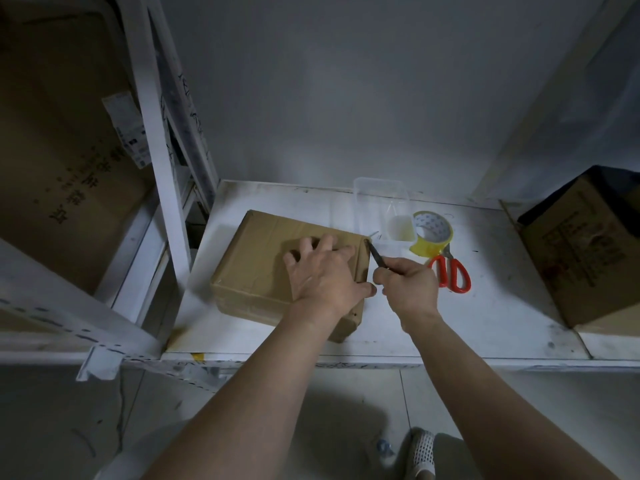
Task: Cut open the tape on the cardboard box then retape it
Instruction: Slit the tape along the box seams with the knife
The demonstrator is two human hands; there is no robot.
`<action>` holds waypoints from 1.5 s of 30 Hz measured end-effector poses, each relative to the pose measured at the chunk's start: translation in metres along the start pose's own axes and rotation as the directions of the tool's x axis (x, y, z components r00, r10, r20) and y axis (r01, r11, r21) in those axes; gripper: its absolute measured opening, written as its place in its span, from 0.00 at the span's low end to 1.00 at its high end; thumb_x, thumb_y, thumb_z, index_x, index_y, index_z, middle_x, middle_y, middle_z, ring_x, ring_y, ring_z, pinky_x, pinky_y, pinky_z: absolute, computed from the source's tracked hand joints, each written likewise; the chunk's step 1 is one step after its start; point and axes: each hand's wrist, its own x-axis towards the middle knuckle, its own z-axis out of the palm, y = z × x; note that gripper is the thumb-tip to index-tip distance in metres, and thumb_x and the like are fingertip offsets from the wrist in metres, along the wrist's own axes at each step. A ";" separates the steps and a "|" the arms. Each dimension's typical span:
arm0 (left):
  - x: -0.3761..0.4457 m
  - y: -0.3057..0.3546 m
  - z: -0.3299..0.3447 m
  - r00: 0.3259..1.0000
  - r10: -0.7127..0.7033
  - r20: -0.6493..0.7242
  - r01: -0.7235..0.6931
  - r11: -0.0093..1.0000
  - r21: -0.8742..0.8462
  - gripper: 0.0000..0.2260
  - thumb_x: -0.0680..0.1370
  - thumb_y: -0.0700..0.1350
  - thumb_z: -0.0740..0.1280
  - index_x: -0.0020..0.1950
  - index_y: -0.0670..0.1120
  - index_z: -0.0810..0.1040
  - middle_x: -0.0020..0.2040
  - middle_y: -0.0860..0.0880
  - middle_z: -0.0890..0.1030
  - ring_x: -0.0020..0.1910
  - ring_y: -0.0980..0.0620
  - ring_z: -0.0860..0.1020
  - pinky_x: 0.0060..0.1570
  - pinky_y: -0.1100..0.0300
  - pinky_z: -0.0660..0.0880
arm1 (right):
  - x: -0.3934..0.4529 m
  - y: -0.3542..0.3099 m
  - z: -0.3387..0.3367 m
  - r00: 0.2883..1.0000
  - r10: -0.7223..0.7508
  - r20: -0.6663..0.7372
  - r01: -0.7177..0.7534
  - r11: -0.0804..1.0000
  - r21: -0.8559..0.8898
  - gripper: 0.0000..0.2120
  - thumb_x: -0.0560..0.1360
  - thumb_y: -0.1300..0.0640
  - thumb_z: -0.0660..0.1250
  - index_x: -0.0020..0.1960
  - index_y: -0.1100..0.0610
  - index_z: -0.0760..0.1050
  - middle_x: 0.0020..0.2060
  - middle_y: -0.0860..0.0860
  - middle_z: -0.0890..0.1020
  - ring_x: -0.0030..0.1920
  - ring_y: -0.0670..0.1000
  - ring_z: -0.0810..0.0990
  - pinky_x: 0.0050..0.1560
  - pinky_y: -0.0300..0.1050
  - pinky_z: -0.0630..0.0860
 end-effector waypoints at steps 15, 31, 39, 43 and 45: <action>0.000 0.001 0.001 0.999 0.036 -0.039 -0.035 0.999 0.020 0.30 0.69 0.64 0.68 0.68 0.57 0.69 0.69 0.54 0.66 0.68 0.46 0.60 0.66 0.43 0.58 | 0.056 -0.043 -0.014 0.987 -0.107 -0.118 0.063 0.943 -0.326 0.10 0.73 0.58 0.65 0.52 0.55 0.81 0.34 0.50 0.80 0.29 0.48 0.75 0.29 0.38 0.67; -0.022 -0.041 -0.013 0.956 0.242 0.169 -0.247 0.969 0.010 0.31 0.70 0.46 0.70 0.71 0.56 0.65 0.73 0.57 0.62 0.76 0.53 0.51 0.71 0.44 0.48 | 0.016 -0.031 0.021 0.983 -0.008 0.184 0.010 1.000 -0.013 0.06 0.68 0.63 0.70 0.41 0.53 0.80 0.36 0.51 0.82 0.36 0.51 0.78 0.38 0.43 0.73; -0.039 -0.066 -0.025 0.905 -0.425 -0.018 0.399 0.862 -0.312 0.33 0.71 0.60 0.69 0.71 0.50 0.62 0.76 0.43 0.51 0.72 0.39 0.58 0.65 0.40 0.63 | -0.025 -0.021 0.025 0.975 -0.003 0.224 0.025 0.995 -0.096 0.06 0.69 0.61 0.70 0.42 0.51 0.79 0.40 0.49 0.82 0.45 0.51 0.80 0.52 0.47 0.76; -0.038 -0.070 -0.027 0.918 -0.391 0.063 0.382 0.836 -0.393 0.38 0.69 0.55 0.74 0.73 0.49 0.59 0.77 0.42 0.47 0.73 0.39 0.58 0.67 0.47 0.64 | -0.042 -0.014 0.020 0.973 0.015 0.231 0.005 0.996 -0.086 0.05 0.69 0.61 0.69 0.42 0.52 0.78 0.38 0.51 0.83 0.37 0.52 0.80 0.47 0.47 0.77; -0.035 -0.073 -0.027 0.934 -0.348 0.085 0.352 0.846 -0.401 0.40 0.68 0.52 0.75 0.75 0.51 0.58 0.78 0.44 0.46 0.74 0.40 0.55 0.70 0.46 0.61 | -0.049 -0.012 0.015 0.969 0.031 0.245 -0.016 0.998 -0.067 0.05 0.69 0.61 0.68 0.45 0.54 0.79 0.38 0.53 0.83 0.33 0.50 0.79 0.39 0.42 0.76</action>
